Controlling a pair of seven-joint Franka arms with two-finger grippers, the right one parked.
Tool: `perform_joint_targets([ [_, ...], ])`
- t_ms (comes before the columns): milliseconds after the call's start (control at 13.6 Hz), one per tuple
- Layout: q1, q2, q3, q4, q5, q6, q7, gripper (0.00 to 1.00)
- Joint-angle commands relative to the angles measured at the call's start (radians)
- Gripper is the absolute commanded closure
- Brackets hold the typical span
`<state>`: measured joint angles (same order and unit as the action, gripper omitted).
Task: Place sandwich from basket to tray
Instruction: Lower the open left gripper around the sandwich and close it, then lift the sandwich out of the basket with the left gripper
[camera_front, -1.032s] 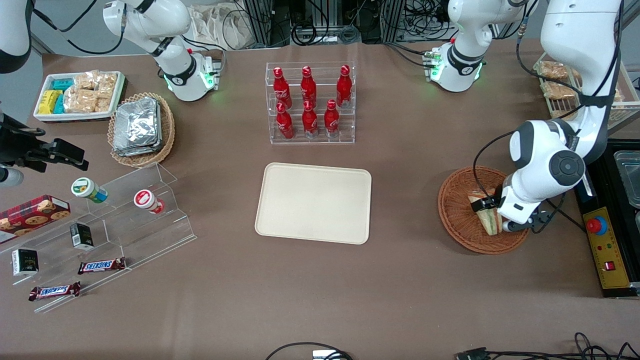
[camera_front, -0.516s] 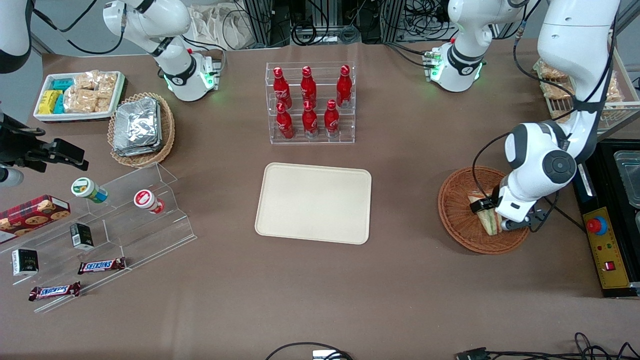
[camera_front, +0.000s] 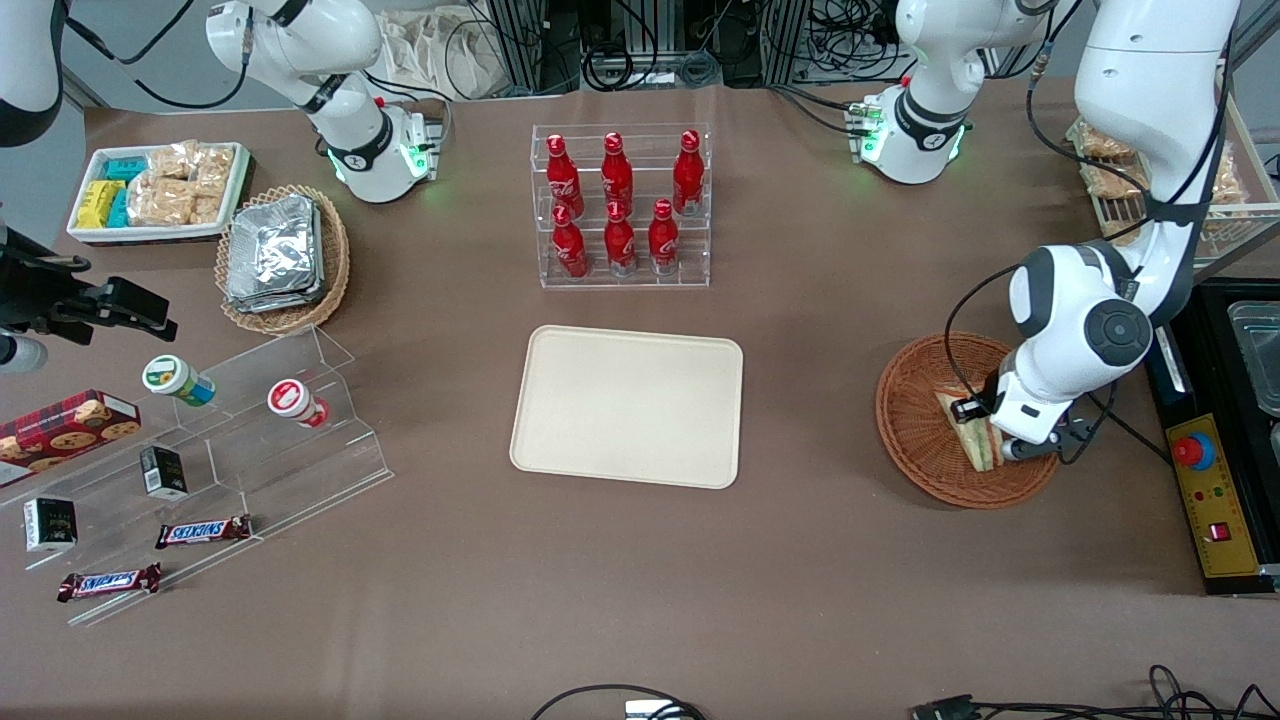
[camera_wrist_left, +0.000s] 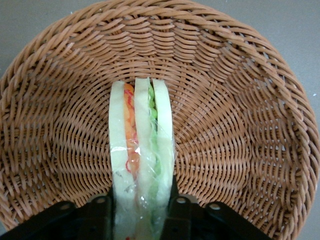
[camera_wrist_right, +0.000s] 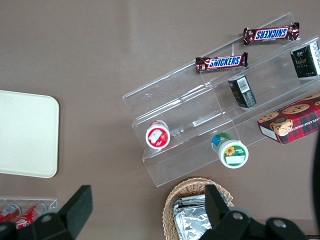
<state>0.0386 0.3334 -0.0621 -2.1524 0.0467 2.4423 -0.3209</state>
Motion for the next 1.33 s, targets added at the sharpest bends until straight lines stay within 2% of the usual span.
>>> perform_joint_targets([
  [0,0.001,-0.028,0.001,-0.011,0.012,0.006,-0.009,1.0],
  [368,-0.009,-0.115,-0.007,0.09,0.009,-0.193,0.005,1.0],
  [737,-0.014,-0.145,-0.034,0.198,-0.027,-0.277,0.252,1.0],
  [1032,-0.014,-0.051,-0.149,0.414,-0.036,-0.451,0.237,1.0],
  [1253,-0.043,-0.021,-0.2,0.443,-0.031,-0.451,0.113,1.0],
])
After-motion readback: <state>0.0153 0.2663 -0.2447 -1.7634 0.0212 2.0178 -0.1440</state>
